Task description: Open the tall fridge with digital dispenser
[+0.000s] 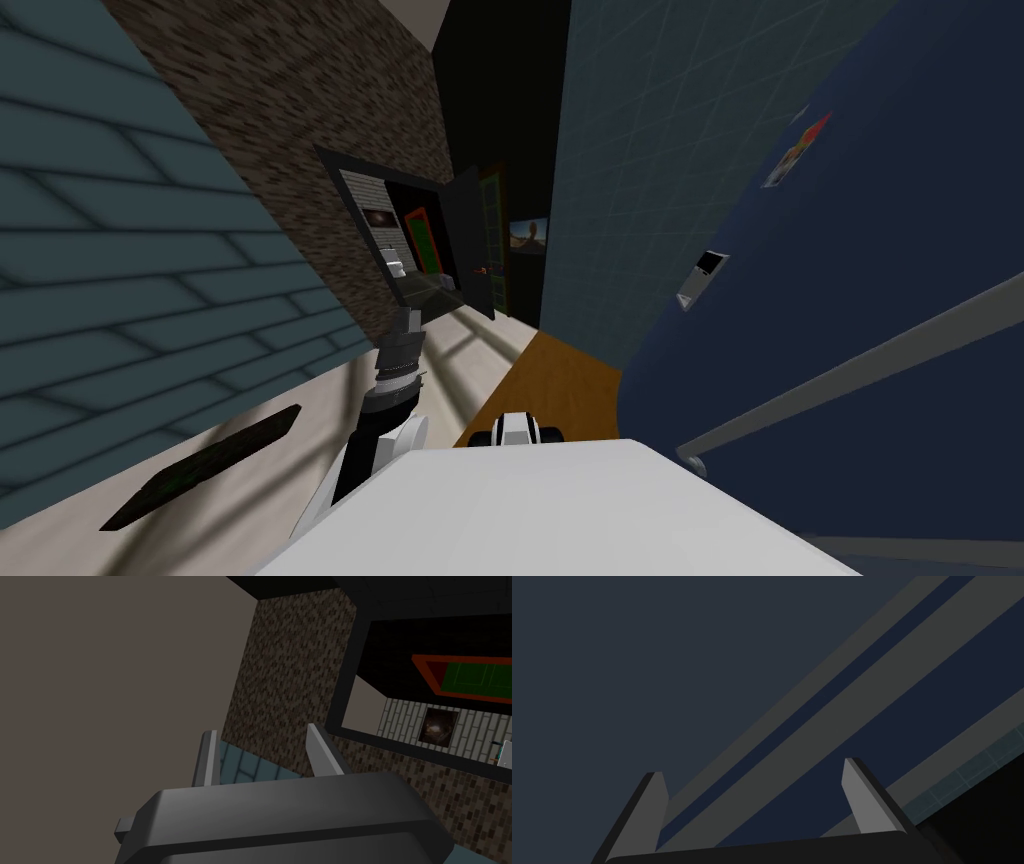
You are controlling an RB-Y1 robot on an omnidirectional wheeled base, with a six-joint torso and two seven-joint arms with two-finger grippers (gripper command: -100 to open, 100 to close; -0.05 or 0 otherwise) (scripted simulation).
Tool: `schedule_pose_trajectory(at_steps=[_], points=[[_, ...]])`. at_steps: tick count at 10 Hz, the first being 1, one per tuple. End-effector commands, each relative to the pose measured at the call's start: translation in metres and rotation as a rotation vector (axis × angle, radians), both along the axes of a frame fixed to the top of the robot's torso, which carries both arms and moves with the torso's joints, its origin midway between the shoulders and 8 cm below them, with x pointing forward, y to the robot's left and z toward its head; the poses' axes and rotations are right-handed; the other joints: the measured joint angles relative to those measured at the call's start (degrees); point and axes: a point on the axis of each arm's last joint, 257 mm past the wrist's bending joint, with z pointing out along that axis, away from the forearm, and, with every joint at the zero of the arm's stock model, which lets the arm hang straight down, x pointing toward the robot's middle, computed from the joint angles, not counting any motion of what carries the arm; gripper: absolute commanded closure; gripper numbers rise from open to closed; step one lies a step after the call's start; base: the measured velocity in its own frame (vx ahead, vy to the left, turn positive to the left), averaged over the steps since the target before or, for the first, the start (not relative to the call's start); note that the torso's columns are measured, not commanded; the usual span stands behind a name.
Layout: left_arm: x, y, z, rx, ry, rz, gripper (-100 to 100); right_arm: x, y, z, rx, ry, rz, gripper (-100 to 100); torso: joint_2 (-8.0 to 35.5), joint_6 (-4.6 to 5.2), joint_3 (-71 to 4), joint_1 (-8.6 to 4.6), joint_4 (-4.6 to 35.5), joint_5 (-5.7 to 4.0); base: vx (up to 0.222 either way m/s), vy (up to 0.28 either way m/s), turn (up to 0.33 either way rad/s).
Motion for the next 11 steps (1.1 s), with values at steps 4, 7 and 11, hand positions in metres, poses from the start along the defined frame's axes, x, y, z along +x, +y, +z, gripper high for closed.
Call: schedule_pose_trajectory(at_steps=[4, 7, 11], points=[[0.000, 0.000, 0.000, 0.000, 0.000, 0.000, 0, 0.028, 0.019, 0.014, -0.057, 0.029, 0.070, -100, -0.1, -0.02, -0.1, -0.29, 0.0, -0.05, 0.019, 0.014, 0.021], [0.000, 0.000, 0.000, 0.000, 0.000, 0.000, 0, 0.044, 0.030, 0.005, -0.044, 0.047, 0.108, -100, -0.3, -0.03, -0.2, -0.29, -0.1, -0.07, 0.006, 0.011, 0.025], [0.000, 0.000, 0.000, 0.000, 0.000, 0.000, 0, 0.016, 0.010, 0.004, -0.034, 0.051, 0.037, 100, -0.2, 0.21, 0.0, -0.18, -0.1, -0.33, 0.107, 0.071, -0.013]])
